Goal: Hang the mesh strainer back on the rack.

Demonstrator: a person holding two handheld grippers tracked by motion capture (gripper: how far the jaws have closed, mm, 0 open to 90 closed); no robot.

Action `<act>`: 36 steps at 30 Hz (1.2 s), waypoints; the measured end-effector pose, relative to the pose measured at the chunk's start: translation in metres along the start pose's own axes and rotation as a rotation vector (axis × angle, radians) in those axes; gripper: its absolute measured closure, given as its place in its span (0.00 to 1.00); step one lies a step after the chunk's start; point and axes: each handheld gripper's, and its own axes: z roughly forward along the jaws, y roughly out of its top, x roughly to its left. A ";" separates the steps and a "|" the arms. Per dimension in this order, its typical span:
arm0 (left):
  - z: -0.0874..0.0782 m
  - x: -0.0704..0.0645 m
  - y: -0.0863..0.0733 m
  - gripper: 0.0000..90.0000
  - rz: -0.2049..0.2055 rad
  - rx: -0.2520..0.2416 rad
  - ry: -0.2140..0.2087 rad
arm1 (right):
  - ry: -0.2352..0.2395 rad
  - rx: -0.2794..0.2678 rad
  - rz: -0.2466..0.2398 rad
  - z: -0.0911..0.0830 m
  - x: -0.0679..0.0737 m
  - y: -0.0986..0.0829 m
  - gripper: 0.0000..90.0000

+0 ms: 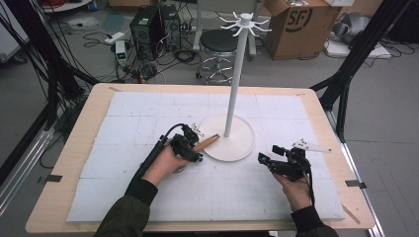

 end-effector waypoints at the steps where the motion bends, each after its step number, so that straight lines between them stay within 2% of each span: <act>1: 0.000 -0.001 0.000 0.57 0.005 0.003 0.005 | 0.000 0.000 0.000 0.000 0.000 0.000 0.17; 4: 0.000 0.000 0.000 0.61 0.007 -0.002 0.011 | 0.001 0.002 0.000 0.000 0.000 0.000 0.17; 5: -0.001 0.000 0.001 0.73 0.013 -0.006 0.014 | -0.003 0.003 -0.004 0.000 0.001 0.000 0.17; 6: 0.000 -0.001 0.001 0.76 0.032 -0.009 0.010 | -0.002 0.002 -0.006 0.000 0.001 0.000 0.17; 9: 0.000 -0.005 0.001 0.76 0.067 -0.010 0.029 | -0.005 0.000 -0.003 0.000 0.001 0.000 0.17; 17: -0.001 -0.004 -0.002 0.77 0.115 -0.033 0.020 | -0.007 0.003 -0.002 0.000 0.001 0.000 0.17; 22: -0.002 0.001 -0.005 0.77 0.084 -0.057 -0.013 | -0.014 -0.009 0.001 -0.001 0.000 0.000 0.17; 25: -0.003 -0.001 -0.004 0.77 0.096 -0.067 -0.006 | -0.016 -0.012 0.002 -0.002 -0.001 0.000 0.17; 31: -0.019 0.003 -0.005 0.77 0.070 -0.138 0.000 | -0.020 -0.020 0.005 -0.004 -0.001 0.000 0.17; 34: -0.029 0.007 -0.006 0.77 0.039 -0.203 -0.022 | -0.022 -0.019 0.009 -0.005 -0.001 0.000 0.17; 36: -0.035 0.009 -0.007 0.77 0.038 -0.234 -0.048 | -0.023 -0.020 0.010 -0.004 -0.001 0.000 0.17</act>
